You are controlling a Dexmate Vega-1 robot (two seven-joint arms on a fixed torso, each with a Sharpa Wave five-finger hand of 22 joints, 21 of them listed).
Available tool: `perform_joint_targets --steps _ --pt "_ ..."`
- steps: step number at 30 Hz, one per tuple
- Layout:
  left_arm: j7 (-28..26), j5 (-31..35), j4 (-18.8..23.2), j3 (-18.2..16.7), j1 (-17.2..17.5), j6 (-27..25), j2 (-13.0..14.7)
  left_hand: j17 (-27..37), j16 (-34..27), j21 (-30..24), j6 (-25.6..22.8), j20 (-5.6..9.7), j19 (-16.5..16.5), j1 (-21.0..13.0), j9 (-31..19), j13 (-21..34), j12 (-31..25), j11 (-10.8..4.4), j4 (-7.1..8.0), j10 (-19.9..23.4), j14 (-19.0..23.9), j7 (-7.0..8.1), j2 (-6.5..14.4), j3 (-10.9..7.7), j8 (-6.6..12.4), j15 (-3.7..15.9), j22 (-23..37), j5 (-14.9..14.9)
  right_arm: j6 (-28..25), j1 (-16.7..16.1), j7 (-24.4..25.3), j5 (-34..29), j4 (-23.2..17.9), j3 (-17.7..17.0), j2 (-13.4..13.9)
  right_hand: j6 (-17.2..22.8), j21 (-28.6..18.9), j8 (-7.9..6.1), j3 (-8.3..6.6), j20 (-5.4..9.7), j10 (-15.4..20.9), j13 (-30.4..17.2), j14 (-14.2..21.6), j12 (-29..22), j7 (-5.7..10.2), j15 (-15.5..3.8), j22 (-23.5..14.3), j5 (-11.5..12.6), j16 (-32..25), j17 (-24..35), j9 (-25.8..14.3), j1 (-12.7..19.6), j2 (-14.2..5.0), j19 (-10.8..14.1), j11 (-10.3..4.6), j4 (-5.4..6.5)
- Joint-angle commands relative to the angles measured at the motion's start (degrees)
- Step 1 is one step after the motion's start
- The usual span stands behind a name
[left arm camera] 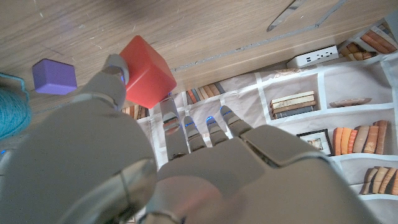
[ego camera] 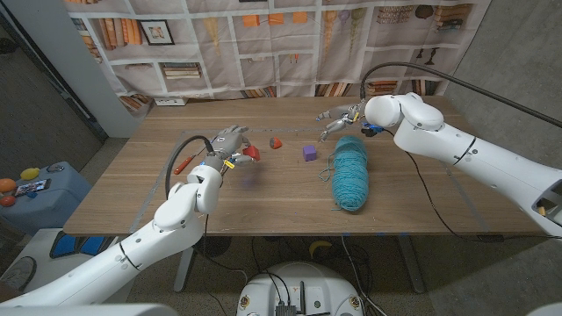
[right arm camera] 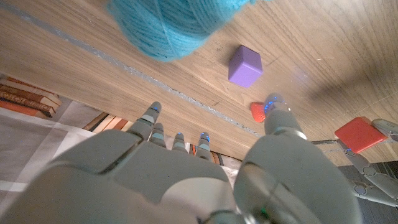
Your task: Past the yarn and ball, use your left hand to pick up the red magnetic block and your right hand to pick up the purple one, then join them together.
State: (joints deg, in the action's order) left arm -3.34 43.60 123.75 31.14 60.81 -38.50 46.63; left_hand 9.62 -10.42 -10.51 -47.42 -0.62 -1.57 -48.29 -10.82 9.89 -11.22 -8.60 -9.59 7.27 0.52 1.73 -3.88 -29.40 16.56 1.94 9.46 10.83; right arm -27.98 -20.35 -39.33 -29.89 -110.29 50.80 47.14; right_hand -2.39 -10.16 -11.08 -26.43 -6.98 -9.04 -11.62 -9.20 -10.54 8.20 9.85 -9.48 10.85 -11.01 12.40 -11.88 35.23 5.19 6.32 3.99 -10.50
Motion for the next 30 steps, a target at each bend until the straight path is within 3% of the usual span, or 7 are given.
perform_joint_targets --steps 1,19,30 --pt "-6.2 -6.5 -0.8 -0.4 0.6 1.3 -0.9 0.0 0.1 0.0 -4.6 -0.11 -0.2 -0.3 -0.3 0.1 0.0 -0.36 0.16 0.5 0.4 3.59 1.0 0.2 -0.03 -0.03 0.1 0.2 1.8 3.4 -5.1 -6.9 4.2 4.3 -4.3 -0.3 -0.2 -0.15 -0.31 -0.62 -0.7 -0.2 -0.3 0.0 0.3 0.18 -0.1 0.6 -0.1 0.2 -0.1 0.4 0.04 0.2 -0.1 0.19" --pt "-13.7 -16.5 -1.5 -2.1 2.2 5.0 -1.6 0.0 0.2 0.1 -4.8 -0.26 0.1 -0.4 -0.3 0.1 0.1 -0.37 0.1 0.7 0.4 3.34 1.3 0.44 -0.34 -0.27 0.1 0.3 2.3 5.5 -11.2 -12.9 9.4 7.1 -9.1 0.9 -0.4 -1.26 -0.64 -0.37 -0.5 -0.3 -0.1 -0.5 0.33 0.13 -0.1 0.9 -0.5 0.4 -0.5 1.6 0.09 0.4 0.11 0.32" --pt "-15.9 -21.9 -2.8 -2.9 2.3 8.9 -1.5 0.0 0.2 0.1 -4.6 -0.41 0.3 -0.4 -0.3 0.1 0.2 -0.25 0.11 0.7 0.3 3.32 1.5 0.62 -0.66 -0.35 0.1 0.4 2.2 6.3 -11.8 -16.5 12.2 9.4 -11.8 1.4 -0.5 -1.73 -0.73 -0.06 -0.3 -0.4 -0.1 -0.7 0.18 0.2 -0.1 1.0 -0.7 0.5 -0.7 1.9 0.05 0.5 0.16 0.49"
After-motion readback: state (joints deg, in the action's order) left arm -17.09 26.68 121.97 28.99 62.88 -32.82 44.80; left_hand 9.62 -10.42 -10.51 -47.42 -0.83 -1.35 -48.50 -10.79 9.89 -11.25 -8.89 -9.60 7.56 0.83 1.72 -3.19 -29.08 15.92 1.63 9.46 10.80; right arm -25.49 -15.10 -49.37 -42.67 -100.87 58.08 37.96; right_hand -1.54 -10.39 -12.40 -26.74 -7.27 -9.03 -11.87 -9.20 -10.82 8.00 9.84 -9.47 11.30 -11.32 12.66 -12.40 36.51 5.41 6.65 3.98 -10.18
